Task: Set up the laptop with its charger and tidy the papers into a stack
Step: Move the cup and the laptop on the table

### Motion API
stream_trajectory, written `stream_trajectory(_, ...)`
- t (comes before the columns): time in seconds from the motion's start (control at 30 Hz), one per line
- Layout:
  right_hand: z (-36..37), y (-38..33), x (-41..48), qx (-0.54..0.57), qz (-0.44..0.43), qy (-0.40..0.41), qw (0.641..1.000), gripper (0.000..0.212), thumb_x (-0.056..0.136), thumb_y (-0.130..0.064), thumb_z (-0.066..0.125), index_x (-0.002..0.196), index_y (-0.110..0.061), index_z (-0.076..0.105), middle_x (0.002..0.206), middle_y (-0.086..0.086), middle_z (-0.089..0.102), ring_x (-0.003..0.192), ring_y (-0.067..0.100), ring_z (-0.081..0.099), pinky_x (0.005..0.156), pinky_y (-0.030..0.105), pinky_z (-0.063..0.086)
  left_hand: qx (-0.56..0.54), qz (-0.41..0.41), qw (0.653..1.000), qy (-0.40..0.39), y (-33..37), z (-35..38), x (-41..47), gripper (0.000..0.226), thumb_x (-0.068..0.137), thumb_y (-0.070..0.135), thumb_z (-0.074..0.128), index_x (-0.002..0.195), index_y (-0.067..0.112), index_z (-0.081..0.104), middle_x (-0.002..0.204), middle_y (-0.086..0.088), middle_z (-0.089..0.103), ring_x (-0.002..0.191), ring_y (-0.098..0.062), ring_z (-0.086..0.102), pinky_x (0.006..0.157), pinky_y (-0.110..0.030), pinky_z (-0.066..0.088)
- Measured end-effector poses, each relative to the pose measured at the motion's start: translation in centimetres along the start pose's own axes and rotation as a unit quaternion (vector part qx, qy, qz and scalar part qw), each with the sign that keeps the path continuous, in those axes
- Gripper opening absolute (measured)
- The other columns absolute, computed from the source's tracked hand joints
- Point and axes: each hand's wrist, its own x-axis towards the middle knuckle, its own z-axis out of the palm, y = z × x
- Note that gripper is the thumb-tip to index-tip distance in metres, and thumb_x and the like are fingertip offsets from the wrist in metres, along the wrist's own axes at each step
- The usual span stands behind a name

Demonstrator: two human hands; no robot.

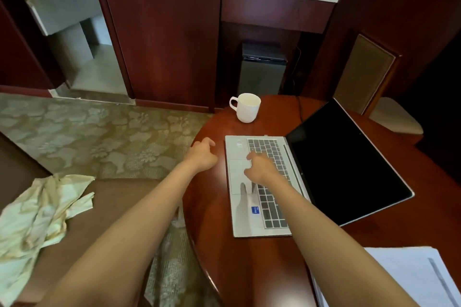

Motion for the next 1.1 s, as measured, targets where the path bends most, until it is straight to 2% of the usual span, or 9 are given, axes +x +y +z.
stream_trajectory(0.17, -1.2, -2.4, -1.1, -0.052, 0.026, -0.001, 0.998, 0.052, 0.092, -0.017, 0.048, 0.142, -0.012, 0.032, 0.144, 0.016, 0.034, 0.132, 0.034, 0.034, 0.106, 0.04, 0.036, 0.146, 0.05, 0.988, -0.013, -0.7, -2.4, -0.5, 0.056, 0.089, 0.011, 0.046, 0.142, 0.02, 0.03, 0.145, -0.01, 0.032, 0.132, -0.031, 0.033, 0.108, -0.04, 0.031)
stream_trajectory(0.27, -1.9, -3.8, -1.7, -0.085, 0.028, -0.007, 0.996, 0.059, 0.095, -0.024, 0.045, 0.148, -0.018, 0.021, 0.155, 0.013, 0.016, 0.141, 0.034, 0.018, 0.113, 0.045, 0.024, 0.236, 0.091, 0.967, -0.04, -0.7, -3.3, -0.7, 0.063, 0.091, 0.02, 0.047, 0.148, 0.02, 0.02, 0.155, -0.008, 0.014, 0.142, -0.03, 0.014, 0.114, -0.041, 0.015)
stream_trajectory(0.4, -2.5, -4.5, -2.0, -0.135, 0.036, -0.02, 0.99, 0.062, 0.097, -0.029, 0.043, 0.151, -0.023, 0.013, 0.159, 0.008, 0.0, 0.145, 0.032, 0.0, 0.115, 0.05, 0.011, 0.304, 0.103, 0.944, -0.08, -0.5, -3.5, -0.6, 0.068, 0.093, 0.031, 0.045, 0.15, 0.024, 0.009, 0.158, -0.008, -0.004, 0.145, -0.029, -0.005, 0.116, -0.044, -0.001)
stream_trajectory(0.57, -2.8, -4.0, -1.7, -0.169, 0.057, -0.042, 0.983, 0.063, 0.097, -0.032, 0.042, 0.151, -0.024, 0.01, 0.159, 0.01, 0.0, 0.145, 0.033, -0.003, 0.116, 0.055, 0.007, 0.324, 0.107, 0.934, -0.101, 0.0, -3.7, 0.3, 0.068, 0.094, 0.036, 0.043, 0.15, 0.025, 0.006, 0.158, -0.009, -0.006, 0.145, -0.03, -0.007, 0.116, -0.045, -0.001)
stream_trajectory(0.77, -3.8, -3.1, -0.4, -0.195, 0.078, -0.059, 0.976, 0.075, 0.092, -0.048, 0.046, 0.151, -0.026, 0.006, 0.159, 0.01, -0.004, 0.145, 0.033, -0.004, 0.115, 0.056, 0.008, 0.317, 0.112, 0.936, -0.103, 1.7, -4.1, 2.4, 0.067, 0.095, 0.039, 0.041, 0.15, 0.026, 0.005, 0.158, -0.009, -0.005, 0.145, -0.03, -0.007, 0.116, -0.044, -0.001)
stream_trajectory(0.97, -5.1, -1.4, 2.4, -0.168, 0.086, -0.065, 0.98, 0.08, 0.089, -0.052, 0.048, 0.151, -0.027, 0.005, 0.159, 0.011, -0.003, 0.145, 0.032, -0.002, 0.114, 0.055, 0.006, 0.328, 0.118, 0.931, -0.108, 3.8, -3.8, 5.5, 0.069, 0.095, 0.04, 0.041, 0.151, 0.025, 0.004, 0.157, -0.011, -0.004, 0.145, -0.03, -0.006, 0.116, -0.044, 0.0)
stream_trajectory(1.1, -6.4, 0.2, 4.3, -0.131, 0.102, -0.057, 0.984, 0.082, 0.087, -0.057, 0.05, 0.151, -0.027, 0.009, 0.158, 0.009, 0.004, 0.145, 0.032, 0.004, 0.113, 0.054, 0.01, 0.332, 0.11, 0.927, -0.136, 4.8, -2.1, 7.5, 0.069, 0.094, 0.04, 0.044, 0.15, 0.026, 0.007, 0.157, -0.011, -0.004, 0.145, -0.032, -0.006, 0.116, -0.044, 0.001)
